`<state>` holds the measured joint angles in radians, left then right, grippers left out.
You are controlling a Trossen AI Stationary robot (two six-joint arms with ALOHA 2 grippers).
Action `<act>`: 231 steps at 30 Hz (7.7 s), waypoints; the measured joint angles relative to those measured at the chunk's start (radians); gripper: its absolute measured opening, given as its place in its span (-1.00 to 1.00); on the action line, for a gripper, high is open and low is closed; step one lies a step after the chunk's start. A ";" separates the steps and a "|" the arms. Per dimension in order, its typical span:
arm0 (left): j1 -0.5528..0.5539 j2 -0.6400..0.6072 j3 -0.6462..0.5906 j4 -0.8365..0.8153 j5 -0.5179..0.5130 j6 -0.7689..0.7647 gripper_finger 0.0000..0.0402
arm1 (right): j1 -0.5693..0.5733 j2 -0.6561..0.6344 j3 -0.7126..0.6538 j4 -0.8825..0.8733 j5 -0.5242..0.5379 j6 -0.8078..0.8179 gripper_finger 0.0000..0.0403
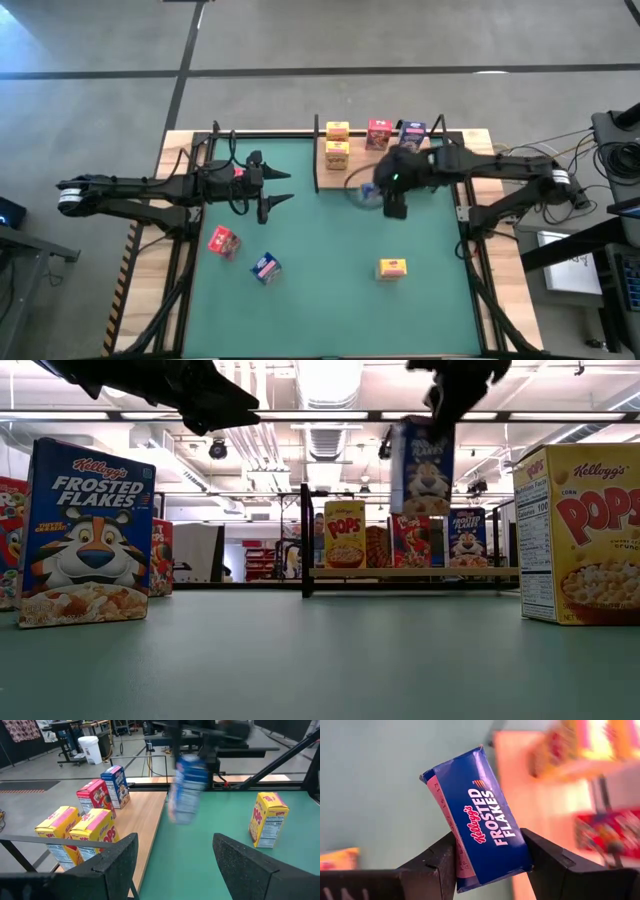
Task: Stack cereal on shelf
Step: Put the right blue cereal box on the shelf aligned with the other blue cereal box, then put the top red cereal box on the shelf aligned with the other red cereal box
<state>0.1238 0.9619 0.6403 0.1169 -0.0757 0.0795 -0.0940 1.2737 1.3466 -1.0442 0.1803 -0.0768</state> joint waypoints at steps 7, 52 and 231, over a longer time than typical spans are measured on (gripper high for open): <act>0.000 0.000 0.000 0.003 0.000 0.003 0.20 | -0.241 -0.121 -0.149 0.003 0.007 -0.037 -0.10; 0.000 0.000 0.000 0.001 0.000 0.005 0.20 | -0.544 -0.138 -0.261 0.103 0.033 -0.148 0.28; 0.206 0.213 0.263 -1.188 -0.464 -0.760 0.20 | -0.015 -0.454 -0.713 0.923 -0.005 -0.028 -0.96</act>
<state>0.3294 1.1748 0.9032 -1.0709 -0.5401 -0.6806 -0.1089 0.8192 0.6334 -0.1207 0.1757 -0.1046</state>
